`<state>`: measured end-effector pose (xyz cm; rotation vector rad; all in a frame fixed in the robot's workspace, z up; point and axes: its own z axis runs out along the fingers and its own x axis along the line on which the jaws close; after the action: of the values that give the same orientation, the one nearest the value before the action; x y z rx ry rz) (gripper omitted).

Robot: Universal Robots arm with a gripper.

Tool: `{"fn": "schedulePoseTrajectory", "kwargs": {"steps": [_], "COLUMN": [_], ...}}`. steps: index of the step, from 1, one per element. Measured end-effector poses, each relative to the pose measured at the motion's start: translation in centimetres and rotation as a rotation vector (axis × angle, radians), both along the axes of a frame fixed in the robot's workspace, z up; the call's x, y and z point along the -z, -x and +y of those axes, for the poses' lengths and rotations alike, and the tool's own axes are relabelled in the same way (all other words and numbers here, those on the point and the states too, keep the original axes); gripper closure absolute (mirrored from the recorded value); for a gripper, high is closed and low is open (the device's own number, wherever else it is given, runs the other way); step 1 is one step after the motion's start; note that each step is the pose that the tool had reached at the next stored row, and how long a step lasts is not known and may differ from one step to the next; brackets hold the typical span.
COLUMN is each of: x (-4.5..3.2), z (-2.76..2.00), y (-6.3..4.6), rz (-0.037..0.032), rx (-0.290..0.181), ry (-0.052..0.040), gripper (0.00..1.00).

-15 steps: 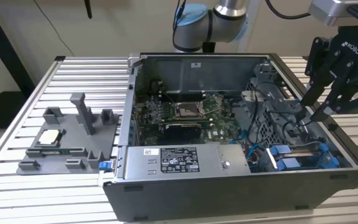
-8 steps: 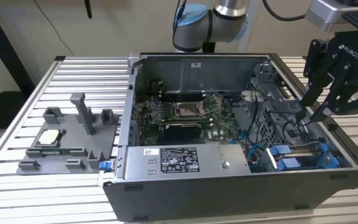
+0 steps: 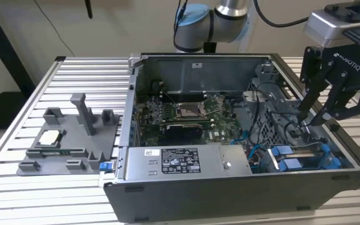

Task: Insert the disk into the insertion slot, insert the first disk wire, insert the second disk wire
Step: 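Insert the disk into the insertion slot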

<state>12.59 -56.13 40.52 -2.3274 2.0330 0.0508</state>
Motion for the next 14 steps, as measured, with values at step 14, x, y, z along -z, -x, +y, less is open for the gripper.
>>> {"fn": "schedulePoseTrajectory", "kwargs": {"steps": [14], "x": [1.44], "z": [0.45], "y": [0.1], "rz": [-0.0277], "rx": [-0.135], "ry": [-0.0174], "gripper": [0.58]}}
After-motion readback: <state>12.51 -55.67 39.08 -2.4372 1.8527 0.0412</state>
